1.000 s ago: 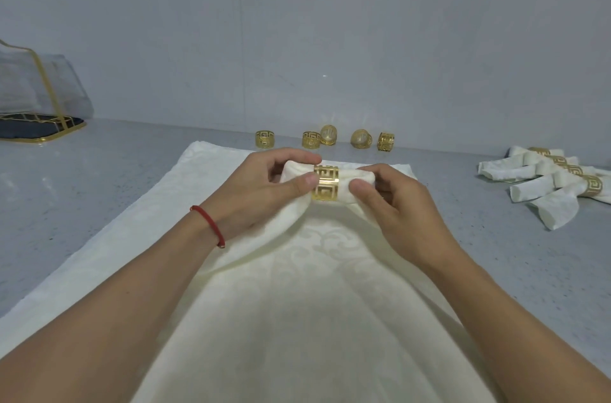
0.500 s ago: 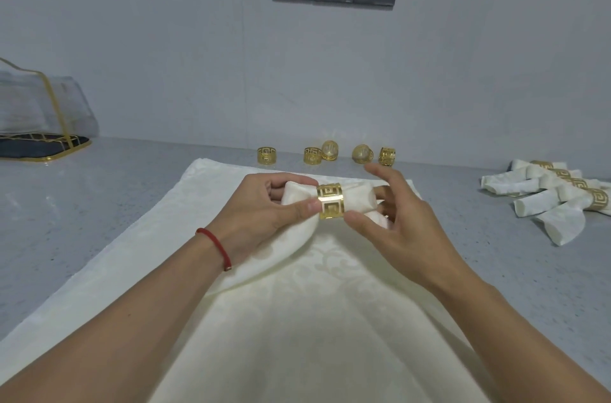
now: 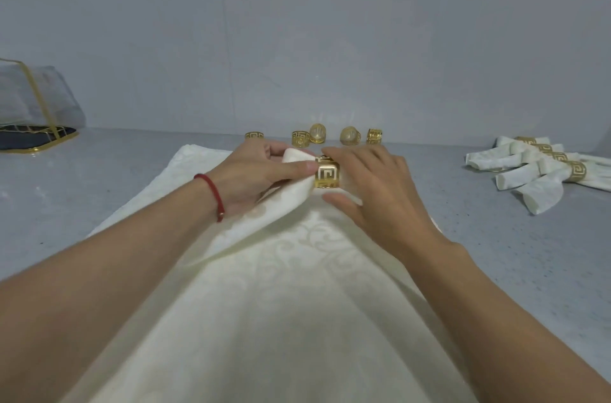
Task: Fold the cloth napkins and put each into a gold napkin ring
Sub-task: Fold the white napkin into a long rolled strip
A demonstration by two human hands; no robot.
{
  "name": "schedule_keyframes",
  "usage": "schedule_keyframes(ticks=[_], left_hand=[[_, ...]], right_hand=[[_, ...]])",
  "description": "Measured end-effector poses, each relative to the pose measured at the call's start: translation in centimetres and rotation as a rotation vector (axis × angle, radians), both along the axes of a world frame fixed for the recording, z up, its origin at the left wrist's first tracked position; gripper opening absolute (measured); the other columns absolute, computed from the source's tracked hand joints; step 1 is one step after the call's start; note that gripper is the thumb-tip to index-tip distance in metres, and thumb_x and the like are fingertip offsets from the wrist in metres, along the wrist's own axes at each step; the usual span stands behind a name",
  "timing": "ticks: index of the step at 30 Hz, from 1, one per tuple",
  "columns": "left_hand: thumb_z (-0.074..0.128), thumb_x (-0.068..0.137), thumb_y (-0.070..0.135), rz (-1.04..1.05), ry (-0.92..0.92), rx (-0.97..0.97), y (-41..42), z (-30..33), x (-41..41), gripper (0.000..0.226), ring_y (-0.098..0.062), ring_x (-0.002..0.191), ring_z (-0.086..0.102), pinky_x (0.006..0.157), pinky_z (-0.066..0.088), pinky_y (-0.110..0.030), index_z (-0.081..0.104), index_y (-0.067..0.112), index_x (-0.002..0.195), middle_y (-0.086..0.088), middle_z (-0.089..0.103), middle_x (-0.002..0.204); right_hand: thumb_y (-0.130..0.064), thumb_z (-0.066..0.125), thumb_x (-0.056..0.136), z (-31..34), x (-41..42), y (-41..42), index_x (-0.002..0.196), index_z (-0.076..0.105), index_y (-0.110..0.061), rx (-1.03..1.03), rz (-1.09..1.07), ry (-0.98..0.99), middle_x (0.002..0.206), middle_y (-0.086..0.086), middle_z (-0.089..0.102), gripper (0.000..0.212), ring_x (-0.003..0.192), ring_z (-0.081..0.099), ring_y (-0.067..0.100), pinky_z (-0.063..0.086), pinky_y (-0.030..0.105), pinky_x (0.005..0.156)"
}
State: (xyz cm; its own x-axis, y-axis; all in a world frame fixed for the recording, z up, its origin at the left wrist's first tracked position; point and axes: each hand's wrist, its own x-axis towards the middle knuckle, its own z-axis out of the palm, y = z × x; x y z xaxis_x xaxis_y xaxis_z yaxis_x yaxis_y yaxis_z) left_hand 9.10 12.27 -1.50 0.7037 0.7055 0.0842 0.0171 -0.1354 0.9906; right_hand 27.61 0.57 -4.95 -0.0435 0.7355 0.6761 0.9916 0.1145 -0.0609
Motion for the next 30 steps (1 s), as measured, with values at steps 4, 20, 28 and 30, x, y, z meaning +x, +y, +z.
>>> schedule_keyframes(ticks=[4,20,28,30], left_hand=[[0.079,0.079,0.011,-0.052,0.056,0.021,-0.8,2.4,0.4,0.034,-0.026,0.099,0.071,0.096,0.054,-0.035,0.072,0.005,0.112,-0.016,0.074,0.108],[0.073,0.086,0.012,-0.078,-0.027,-0.119,-8.7,5.5,6.5,0.034,-0.030,0.102,0.067,0.099,0.052,-0.041,0.069,-0.003,0.116,-0.021,0.071,0.115],[0.074,0.086,0.011,-0.100,-0.049,-0.121,-12.2,5.1,10.2,0.033,-0.032,0.107,0.065,0.107,0.047,-0.046,0.070,-0.003,0.116,-0.022,0.070,0.117],[0.074,0.086,0.012,-0.111,-0.046,-0.123,-12.9,5.2,10.8,0.033,-0.027,0.100,0.067,0.100,0.053,-0.038,0.070,-0.002,0.116,-0.021,0.071,0.116]], right_hand=[[-0.042,0.080,0.083,1.1,0.5,-0.2,0.130,0.064,-0.035,0.099,0.004,0.006,0.111,-0.011,0.067,0.050,0.107,0.057,0.018,0.035,0.036,0.089],[-0.028,0.056,0.105,4.3,6.9,-15.1,0.103,0.074,-0.011,-0.329,0.120,0.983,0.091,0.006,0.077,0.024,0.071,0.066,0.016,0.054,0.027,0.073],[-0.025,0.061,0.101,5.3,9.1,-20.7,0.098,0.074,-0.009,-0.432,0.035,0.916,0.092,0.004,0.080,0.021,0.085,0.075,0.026,0.056,0.040,0.087],[-0.023,0.061,0.100,5.6,9.7,-21.4,0.099,0.075,-0.010,-0.433,0.016,0.903,0.094,0.003,0.080,0.019,0.093,0.075,0.026,0.057,0.043,0.093]])
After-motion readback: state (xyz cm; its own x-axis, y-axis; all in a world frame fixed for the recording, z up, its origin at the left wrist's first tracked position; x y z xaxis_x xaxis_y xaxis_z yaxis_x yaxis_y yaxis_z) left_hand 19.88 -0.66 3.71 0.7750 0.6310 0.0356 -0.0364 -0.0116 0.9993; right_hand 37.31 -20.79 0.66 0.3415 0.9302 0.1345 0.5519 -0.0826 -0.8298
